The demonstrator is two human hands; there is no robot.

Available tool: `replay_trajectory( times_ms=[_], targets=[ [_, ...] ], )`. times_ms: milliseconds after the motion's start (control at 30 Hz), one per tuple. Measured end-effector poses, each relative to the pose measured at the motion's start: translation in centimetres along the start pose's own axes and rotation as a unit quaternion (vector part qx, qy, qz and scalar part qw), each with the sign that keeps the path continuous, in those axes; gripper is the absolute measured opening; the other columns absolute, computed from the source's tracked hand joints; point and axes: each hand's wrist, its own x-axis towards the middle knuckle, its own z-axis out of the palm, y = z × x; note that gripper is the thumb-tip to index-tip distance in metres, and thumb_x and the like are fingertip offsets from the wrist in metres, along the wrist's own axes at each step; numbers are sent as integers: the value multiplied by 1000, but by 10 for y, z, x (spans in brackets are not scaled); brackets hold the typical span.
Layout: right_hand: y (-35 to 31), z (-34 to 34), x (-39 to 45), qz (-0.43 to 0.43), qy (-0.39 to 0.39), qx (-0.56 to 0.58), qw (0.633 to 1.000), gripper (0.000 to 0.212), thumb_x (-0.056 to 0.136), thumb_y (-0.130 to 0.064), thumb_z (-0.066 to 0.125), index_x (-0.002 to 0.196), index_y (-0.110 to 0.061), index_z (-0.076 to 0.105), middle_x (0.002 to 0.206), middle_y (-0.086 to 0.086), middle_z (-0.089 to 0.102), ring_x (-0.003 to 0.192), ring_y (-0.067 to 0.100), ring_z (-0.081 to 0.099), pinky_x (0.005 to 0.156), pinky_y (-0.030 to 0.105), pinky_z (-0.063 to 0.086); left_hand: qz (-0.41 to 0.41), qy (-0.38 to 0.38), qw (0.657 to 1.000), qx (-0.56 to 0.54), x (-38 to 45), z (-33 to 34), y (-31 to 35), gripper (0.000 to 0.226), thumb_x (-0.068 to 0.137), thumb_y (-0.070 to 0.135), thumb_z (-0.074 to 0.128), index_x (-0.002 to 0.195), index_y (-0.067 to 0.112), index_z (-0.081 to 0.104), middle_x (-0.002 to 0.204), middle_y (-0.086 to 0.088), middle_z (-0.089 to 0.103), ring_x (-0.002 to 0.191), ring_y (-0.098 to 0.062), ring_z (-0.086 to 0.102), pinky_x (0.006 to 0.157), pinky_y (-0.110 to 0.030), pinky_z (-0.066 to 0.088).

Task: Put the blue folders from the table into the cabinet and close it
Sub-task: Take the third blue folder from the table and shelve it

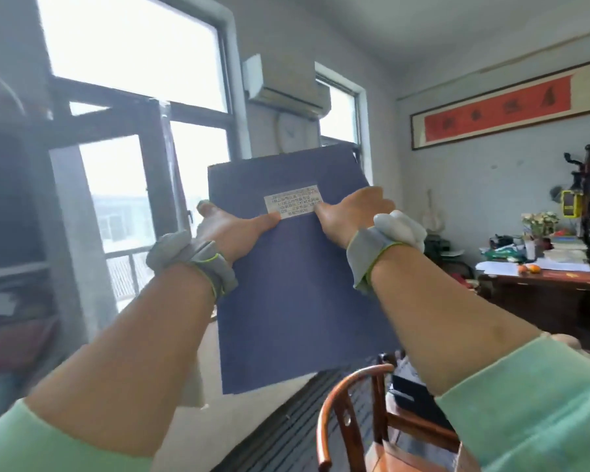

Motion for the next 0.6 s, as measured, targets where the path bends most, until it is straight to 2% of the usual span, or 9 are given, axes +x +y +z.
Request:
replay_trajectory(
  times_ms=[67, 167, 233, 300, 367, 433, 500, 533, 600],
  targets=[
    [-36, 16, -20, -27, -19, 22, 999, 64, 57, -73, 56, 84, -15, 48, 93, 0, 59, 91, 28, 59, 73, 31, 43, 0, 34, 999, 11, 8, -51, -5, 111, 57, 57, 81, 141, 13, 23, 130, -7, 54, 118, -33, 58, 101, -43, 49],
    [-85, 43, -51, -89, -84, 37, 992, 49, 74, -65, 51, 85, -18, 45, 86, -3, 52, 77, 18, 50, 70, 23, 33, -20, 70, 996, 41, 18, -118, -17, 112, 56, 58, 80, 140, 14, 21, 125, -6, 54, 117, -31, 58, 102, -44, 48],
    [-130, 74, -81, -82, -98, 78, 989, 53, 74, -59, 56, 90, -9, 50, 87, 1, 50, 75, 21, 47, 68, 27, 35, -27, 98, 994, 49, 27, -176, -31, 119, 52, 60, 81, 142, 15, 18, 128, -6, 53, 118, -31, 57, 102, -45, 48],
    [-168, 91, -113, -63, -113, 83, 988, 61, 68, -63, 59, 88, -6, 48, 97, 6, 55, 78, 28, 48, 69, 36, 38, -44, 109, 991, 66, 32, -219, -45, 120, 49, 61, 81, 142, 16, 19, 132, -9, 53, 117, -32, 58, 100, -46, 49],
    [-210, 118, -149, -63, -149, 119, 980, 49, 71, -57, 64, 81, -11, 49, 100, 3, 59, 70, 29, 49, 64, 36, 41, -45, 148, 985, 75, 42, -270, -67, 119, 50, 60, 82, 141, 14, 20, 134, -11, 52, 117, -32, 58, 101, -46, 49],
    [-229, 132, -164, -76, -146, 139, 977, 52, 73, -52, 67, 67, -8, 40, 88, 3, 54, 60, 24, 42, 61, 33, 37, -47, 158, 983, 78, 48, -295, -77, 120, 53, 60, 82, 143, 11, 19, 140, -11, 48, 122, -32, 55, 103, -42, 46],
    [-245, 148, -182, -105, -175, 144, 968, 54, 78, -53, 63, 73, -4, 42, 86, 3, 53, 64, 25, 46, 69, 36, 39, -45, 171, 980, 92, 49, -319, -86, 123, 55, 59, 82, 146, 9, 15, 144, -11, 46, 126, -32, 52, 105, -41, 45],
    [-256, 161, -188, -97, -171, 148, 969, 59, 73, -56, 65, 73, -3, 40, 82, 3, 55, 59, 24, 44, 65, 35, 38, -44, 181, 978, 95, 53, -332, -92, 124, 56, 58, 82, 147, 8, 14, 145, -10, 45, 127, -31, 52, 106, -43, 44],
    [-283, 184, -211, -75, -168, 134, 974, 69, 58, -64, 67, 74, -6, 33, 65, 3, 42, 56, 23, 40, 60, 35, 34, -45, 210, 971, 101, 65, -367, -110, 122, 57, 56, 82, 147, 9, 14, 146, -10, 44, 129, -32, 50, 108, -46, 43]
  ],
)
